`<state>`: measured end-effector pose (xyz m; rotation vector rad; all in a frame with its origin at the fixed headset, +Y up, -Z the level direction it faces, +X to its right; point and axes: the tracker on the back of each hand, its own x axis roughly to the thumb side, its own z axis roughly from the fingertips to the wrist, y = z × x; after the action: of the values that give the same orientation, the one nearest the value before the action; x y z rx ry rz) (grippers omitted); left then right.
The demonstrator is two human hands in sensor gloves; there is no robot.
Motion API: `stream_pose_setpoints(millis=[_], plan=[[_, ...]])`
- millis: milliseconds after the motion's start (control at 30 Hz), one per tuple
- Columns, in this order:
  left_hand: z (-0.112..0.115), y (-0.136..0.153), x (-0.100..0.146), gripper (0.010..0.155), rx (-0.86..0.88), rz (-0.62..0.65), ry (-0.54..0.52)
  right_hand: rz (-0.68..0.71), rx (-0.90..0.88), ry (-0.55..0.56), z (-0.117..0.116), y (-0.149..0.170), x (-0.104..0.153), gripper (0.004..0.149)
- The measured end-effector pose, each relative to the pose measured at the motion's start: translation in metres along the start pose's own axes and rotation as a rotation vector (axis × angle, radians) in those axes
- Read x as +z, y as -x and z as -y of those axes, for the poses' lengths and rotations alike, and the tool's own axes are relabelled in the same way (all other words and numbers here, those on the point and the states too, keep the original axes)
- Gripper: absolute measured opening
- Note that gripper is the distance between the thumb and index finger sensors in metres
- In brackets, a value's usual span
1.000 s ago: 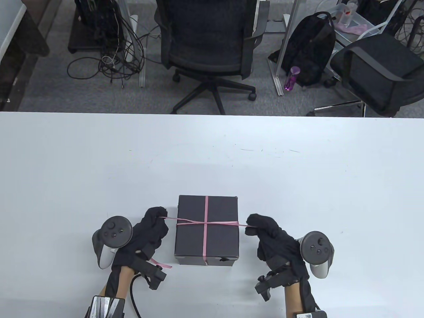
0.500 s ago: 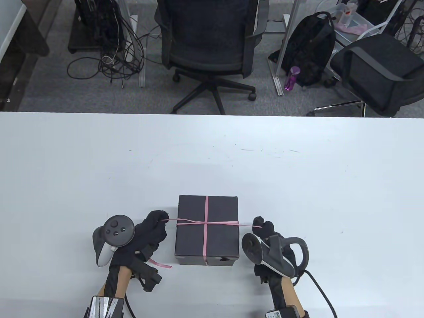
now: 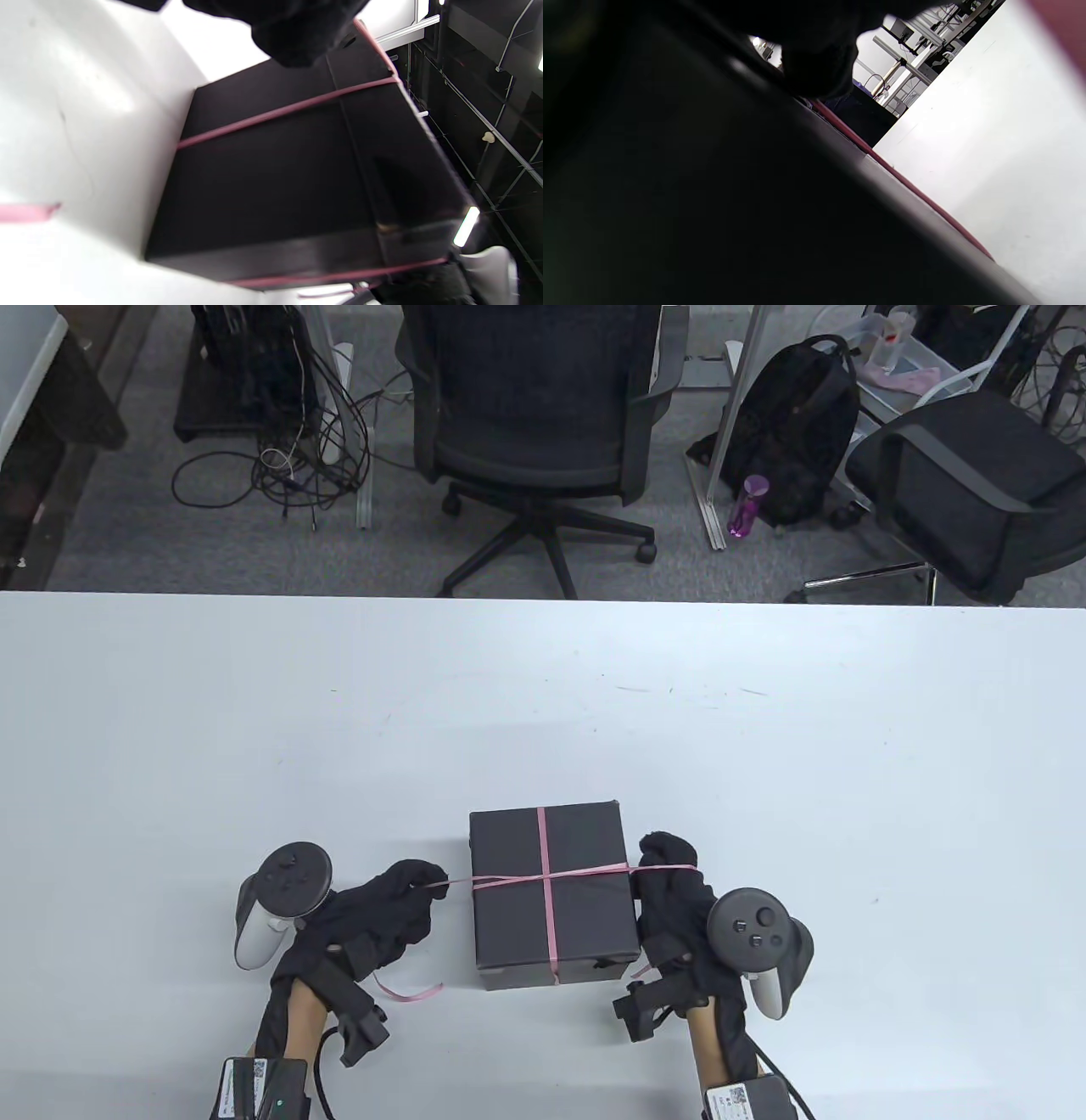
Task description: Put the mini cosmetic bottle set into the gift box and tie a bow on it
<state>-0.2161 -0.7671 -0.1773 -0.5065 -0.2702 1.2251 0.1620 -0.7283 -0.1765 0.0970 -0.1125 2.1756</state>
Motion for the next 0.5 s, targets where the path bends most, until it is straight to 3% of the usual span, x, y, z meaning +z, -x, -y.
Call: stream_pose_setpoints(millis=[167,267,300,400,467,500], plan=[[-0.004,0.017,-0.002,0.048,0.252,-0.007,0.115,0.016,0.027,0.040,0.002,-0.004,0.002,0.055],[-0.007,0.022,-0.001,0.047,0.288,-0.078,0.083,0.024,0.054,0.053,0.001,-0.006,0.003,0.058],[-0.007,0.021,-0.001,0.047,0.250,-0.140,0.037,0.022,0.055,0.051,0.000,-0.007,0.004,0.060],[-0.006,0.011,-0.001,0.046,-0.152,-0.284,-0.040,0.024,0.078,0.043,-0.003,-0.010,0.005,0.062],[0.000,0.000,-0.006,0.045,-0.399,-0.320,0.075,0.024,0.088,0.032,-0.005,-0.014,0.006,0.059],[0.003,-0.002,-0.006,0.046,-0.429,-0.330,0.113,0.031,0.099,0.027,-0.007,-0.017,0.006,0.059]])
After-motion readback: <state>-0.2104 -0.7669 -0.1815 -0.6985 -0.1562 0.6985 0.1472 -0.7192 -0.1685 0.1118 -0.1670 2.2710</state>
